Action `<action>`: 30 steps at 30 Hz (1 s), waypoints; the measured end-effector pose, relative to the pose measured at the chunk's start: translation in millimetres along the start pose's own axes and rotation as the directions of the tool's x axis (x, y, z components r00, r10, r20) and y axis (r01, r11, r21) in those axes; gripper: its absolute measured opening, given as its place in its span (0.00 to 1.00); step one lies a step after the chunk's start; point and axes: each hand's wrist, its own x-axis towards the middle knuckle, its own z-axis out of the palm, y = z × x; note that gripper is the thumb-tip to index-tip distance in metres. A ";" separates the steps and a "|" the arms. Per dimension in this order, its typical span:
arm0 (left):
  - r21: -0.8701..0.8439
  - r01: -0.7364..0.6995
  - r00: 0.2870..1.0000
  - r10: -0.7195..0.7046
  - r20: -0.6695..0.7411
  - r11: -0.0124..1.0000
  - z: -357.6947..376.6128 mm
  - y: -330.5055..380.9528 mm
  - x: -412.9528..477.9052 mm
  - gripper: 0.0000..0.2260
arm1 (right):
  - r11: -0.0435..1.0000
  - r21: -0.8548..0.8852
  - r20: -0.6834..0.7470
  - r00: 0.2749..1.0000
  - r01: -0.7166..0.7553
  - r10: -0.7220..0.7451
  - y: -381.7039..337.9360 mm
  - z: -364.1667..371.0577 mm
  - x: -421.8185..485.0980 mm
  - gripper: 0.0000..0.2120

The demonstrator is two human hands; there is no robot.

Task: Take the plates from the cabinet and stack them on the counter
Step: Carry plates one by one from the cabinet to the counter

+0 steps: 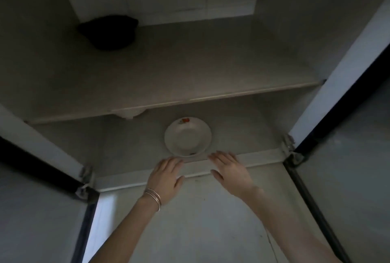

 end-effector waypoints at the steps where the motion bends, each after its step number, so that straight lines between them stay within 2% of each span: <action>1: 0.006 0.010 1.000 -0.010 0.005 1.000 15.7 -4.0 5.7 0.21 | 1.000 0.005 -0.026 1.000 0.002 -0.002 6.5 15.3 4.4 0.19; 6: 0.000 0.007 1.000 -0.006 0.013 1.000 72.8 -21.4 35.0 0.22 | 0.999 -0.028 -0.131 0.990 0.039 -0.042 27.6 69.0 26.8 0.18; 12: -0.041 -0.002 1.000 0.001 -0.028 0.999 115.4 -41.5 66.7 0.21 | 0.996 -0.036 -0.106 0.990 0.085 -0.089 45.4 118.6 63.0 0.20; 16: -0.036 -0.044 0.993 0.040 -0.113 0.998 132.6 -56.2 81.2 0.18 | 0.995 -0.034 -0.099 0.991 0.091 -0.094 51.7 144.7 81.1 0.17; 21: -0.025 -0.086 0.966 0.077 -0.245 0.996 151.0 -70.3 93.8 0.15 | 0.996 -0.073 -0.185 0.980 0.059 -0.072 55.0 172.6 95.8 0.16; 25: -0.018 -0.090 0.940 0.079 -0.331 0.996 158.5 -71.4 96.1 0.14 | 0.998 -0.029 -0.214 0.975 0.052 -0.057 55.3 177.0 100.4 0.13; 30: 0.011 -0.120 0.912 0.115 -0.394 0.993 155.8 -61.3 78.8 0.14 | 0.995 0.005 -0.207 0.974 0.098 -0.095 54.1 173.1 83.5 0.14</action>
